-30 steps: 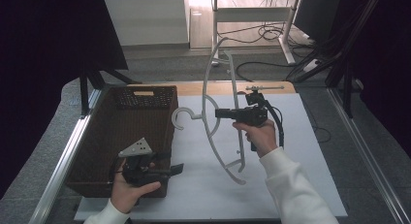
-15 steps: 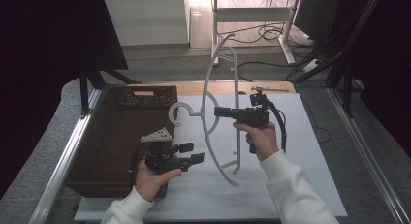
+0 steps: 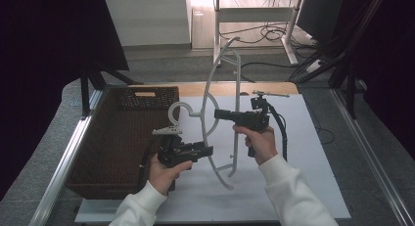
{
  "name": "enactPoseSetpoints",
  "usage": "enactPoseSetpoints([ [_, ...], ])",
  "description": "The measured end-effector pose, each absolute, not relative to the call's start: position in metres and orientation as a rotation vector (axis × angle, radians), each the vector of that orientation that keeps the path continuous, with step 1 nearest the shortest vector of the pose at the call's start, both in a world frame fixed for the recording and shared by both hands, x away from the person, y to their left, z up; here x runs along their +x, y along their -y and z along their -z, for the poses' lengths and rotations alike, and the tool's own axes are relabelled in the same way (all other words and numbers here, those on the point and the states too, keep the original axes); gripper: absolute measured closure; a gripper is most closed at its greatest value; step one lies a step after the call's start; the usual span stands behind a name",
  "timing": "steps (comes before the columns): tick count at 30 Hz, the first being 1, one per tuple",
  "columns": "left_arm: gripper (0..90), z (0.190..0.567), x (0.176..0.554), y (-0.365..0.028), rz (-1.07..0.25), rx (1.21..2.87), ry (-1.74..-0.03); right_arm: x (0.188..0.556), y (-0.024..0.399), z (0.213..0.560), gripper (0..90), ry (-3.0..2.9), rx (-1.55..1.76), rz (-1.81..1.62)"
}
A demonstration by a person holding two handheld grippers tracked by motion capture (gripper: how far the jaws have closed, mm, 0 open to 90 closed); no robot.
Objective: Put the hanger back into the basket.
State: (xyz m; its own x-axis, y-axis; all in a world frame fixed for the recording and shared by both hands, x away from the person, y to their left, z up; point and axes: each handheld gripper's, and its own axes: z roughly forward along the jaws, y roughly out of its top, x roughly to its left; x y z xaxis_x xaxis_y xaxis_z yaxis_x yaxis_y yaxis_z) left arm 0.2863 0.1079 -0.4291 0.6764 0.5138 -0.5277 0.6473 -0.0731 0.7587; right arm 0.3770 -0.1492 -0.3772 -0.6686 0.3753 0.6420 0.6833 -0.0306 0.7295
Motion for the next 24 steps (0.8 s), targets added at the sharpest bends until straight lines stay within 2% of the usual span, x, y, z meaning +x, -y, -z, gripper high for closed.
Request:
enactPoseSetpoints([
  [4, 61.4, 0.429, 0.286, -0.107, 0.134, 1.692, -0.951, 0.377, 0.148, 0.380, 84.7, 1.973, -1.137, 1.763],
  [10, 74.6, 0.430, 0.286, -0.106, 0.124, 1.668, -0.967, 0.380, 0.149, 0.385, 84.5, 1.919, -1.162, 1.767],
  [17, 79.5, 0.432, 0.287, -0.113, 0.133, 1.621, -1.009, 0.380, 0.151, 0.388, 82.9, 1.896, -1.158, 1.782],
  [24, 79.9, 0.432, 0.287, -0.115, 0.150, 1.600, -1.011, 0.379, 0.151, 0.388, 82.5, 1.907, -1.153, 1.793],
])
